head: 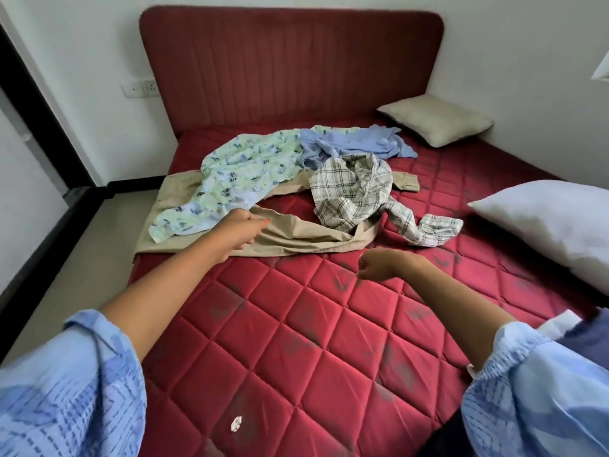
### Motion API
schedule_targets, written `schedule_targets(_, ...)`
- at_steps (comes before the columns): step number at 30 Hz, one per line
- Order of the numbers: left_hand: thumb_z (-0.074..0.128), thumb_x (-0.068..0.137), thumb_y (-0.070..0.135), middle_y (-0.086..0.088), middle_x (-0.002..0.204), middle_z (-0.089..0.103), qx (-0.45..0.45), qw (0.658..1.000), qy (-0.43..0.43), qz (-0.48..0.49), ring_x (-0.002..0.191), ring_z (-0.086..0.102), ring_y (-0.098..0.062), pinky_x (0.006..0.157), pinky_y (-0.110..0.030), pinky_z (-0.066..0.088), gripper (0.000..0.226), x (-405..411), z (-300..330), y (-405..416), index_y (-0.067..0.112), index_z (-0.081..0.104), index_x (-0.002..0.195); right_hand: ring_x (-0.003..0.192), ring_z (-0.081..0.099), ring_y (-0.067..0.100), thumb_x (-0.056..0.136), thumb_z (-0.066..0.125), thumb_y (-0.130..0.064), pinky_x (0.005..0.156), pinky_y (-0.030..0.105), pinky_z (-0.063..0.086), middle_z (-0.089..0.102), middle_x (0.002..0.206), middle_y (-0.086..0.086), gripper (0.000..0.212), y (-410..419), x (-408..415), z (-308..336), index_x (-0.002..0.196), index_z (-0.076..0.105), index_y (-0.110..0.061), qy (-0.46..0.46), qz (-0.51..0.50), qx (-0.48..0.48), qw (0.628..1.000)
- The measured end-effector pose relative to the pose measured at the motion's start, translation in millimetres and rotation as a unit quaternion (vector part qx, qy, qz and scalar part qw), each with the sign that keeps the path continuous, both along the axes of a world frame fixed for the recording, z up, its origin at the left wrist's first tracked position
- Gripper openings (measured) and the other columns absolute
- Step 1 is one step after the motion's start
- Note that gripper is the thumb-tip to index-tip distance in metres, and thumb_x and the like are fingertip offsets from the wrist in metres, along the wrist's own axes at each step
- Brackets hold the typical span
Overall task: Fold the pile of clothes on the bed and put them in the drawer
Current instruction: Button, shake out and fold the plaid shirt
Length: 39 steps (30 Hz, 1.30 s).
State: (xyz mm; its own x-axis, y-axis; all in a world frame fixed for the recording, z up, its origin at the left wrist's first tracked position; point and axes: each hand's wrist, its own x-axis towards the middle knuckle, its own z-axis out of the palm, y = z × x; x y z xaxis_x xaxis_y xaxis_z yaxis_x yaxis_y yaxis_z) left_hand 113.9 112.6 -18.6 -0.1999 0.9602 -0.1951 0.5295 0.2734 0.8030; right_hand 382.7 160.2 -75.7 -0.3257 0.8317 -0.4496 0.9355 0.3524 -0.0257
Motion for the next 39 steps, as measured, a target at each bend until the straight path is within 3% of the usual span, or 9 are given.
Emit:
schedule_targets(5,0.060,0.090,0.031,-0.011,0.123,0.059,0.014,0.955,0.273,-0.111,0.111,0.056,-0.026,0.092,-0.034,0.046,0.035,9,-41,87,0.014,0.058,0.120,0.116,0.056,0.032,0.095,0.049,-0.027,0.091,0.035,0.045,0.061,0.125,0.014,0.032,76,9,-16,0.118,0.062,-0.009,0.004,-0.013,0.075,0.997)
schedule_targets(12,0.045,0.096,0.049,-0.001,0.158,0.025,-0.039,0.885,0.401,-0.232,0.143,0.025,-0.024,0.114,-0.046,0.027,0.061,11,-131,172,0.027,0.027,0.150,0.112,0.058,0.033,0.089,0.048,-0.011,0.089,0.041,0.047,0.052,0.133,0.006,0.042,159,0,-57,0.131,0.048,-0.013,0.042,-0.046,0.207,0.976)
schedule_targets(17,0.039,0.095,0.056,-0.005,0.155,0.029,-0.112,0.874,0.392,-0.264,0.138,0.032,-0.027,0.111,-0.037,0.032,0.060,8,-185,173,0.033,0.029,0.149,0.143,0.026,0.026,0.090,0.053,-0.009,0.113,0.040,0.026,0.016,0.159,0.007,0.078,202,-16,-97,0.153,0.008,-0.012,0.046,-0.070,0.217,0.973)
schedule_targets(19,0.039,0.094,0.059,0.000,0.158,0.022,-0.079,0.873,0.411,-0.250,0.141,0.026,-0.024,0.110,-0.039,0.033,0.063,5,-199,167,0.036,0.023,0.150,0.143,0.025,0.024,0.089,0.051,-0.010,0.114,0.042,0.023,0.026,0.155,0.008,0.068,213,-20,-111,0.151,0.021,-0.014,0.015,-0.079,0.217,0.973)
schedule_targets(22,0.034,0.094,0.062,0.002,0.159,0.019,-0.054,0.874,0.421,-0.239,0.142,0.023,-0.022,0.109,-0.038,0.033,0.063,0,-210,166,0.038,0.020,0.151,0.114,0.058,0.028,0.089,0.045,-0.006,0.102,0.042,0.035,0.062,0.120,0.007,0.034,215,-27,-113,0.119,0.058,-0.016,-0.016,-0.082,0.236,0.968)
schedule_targets(26,0.029,0.093,0.066,0.003,0.161,0.012,-0.067,0.863,0.438,-0.243,0.145,0.015,-0.024,0.111,-0.042,0.029,0.067,1,-211,165,0.037,0.012,0.152,0.100,0.061,0.037,0.089,0.042,-0.007,0.077,0.039,0.043,0.063,0.109,0.017,0.030,210,-28,-73,0.115,0.057,-0.009,0.150,-0.157,0.271,0.938)
schedule_targets(30,0.028,0.094,0.065,0.005,0.162,-0.001,-0.110,0.888,0.384,-0.228,0.148,0.003,-0.021,0.116,-0.052,0.015,0.069,5,-200,145,0.036,0.005,0.153,0.092,0.057,0.033,0.083,0.036,-0.004,0.074,0.036,0.043,0.057,0.104,0.017,0.024,209,-16,-1,0.101,0.052,-0.006,0.294,-0.209,0.294,0.885)
schedule_targets(34,0.026,0.096,0.060,0.007,0.161,-0.008,-0.118,0.907,0.336,-0.225,0.149,-0.004,-0.017,0.117,-0.051,0.007,0.068,12,-180,105,0.036,-0.004,0.152,0.091,0.056,0.038,0.079,0.036,0.003,0.068,0.033,0.036,0.056,0.091,0.017,0.021,198,0,78,0.092,0.052,-0.001,0.329,-0.210,0.334,0.858)
schedule_targets(39,0.033,0.095,0.059,0.005,0.162,0.000,-0.075,0.916,0.332,-0.213,0.148,0.004,-0.018,0.118,-0.046,0.014,0.071,10,-132,70,0.032,0.002,0.153,0.096,0.057,0.039,0.078,0.037,-0.001,0.074,0.035,0.041,0.062,0.103,0.020,0.027,148,-6,169,0.095,0.056,-0.009,0.381,-0.206,0.379,0.818)
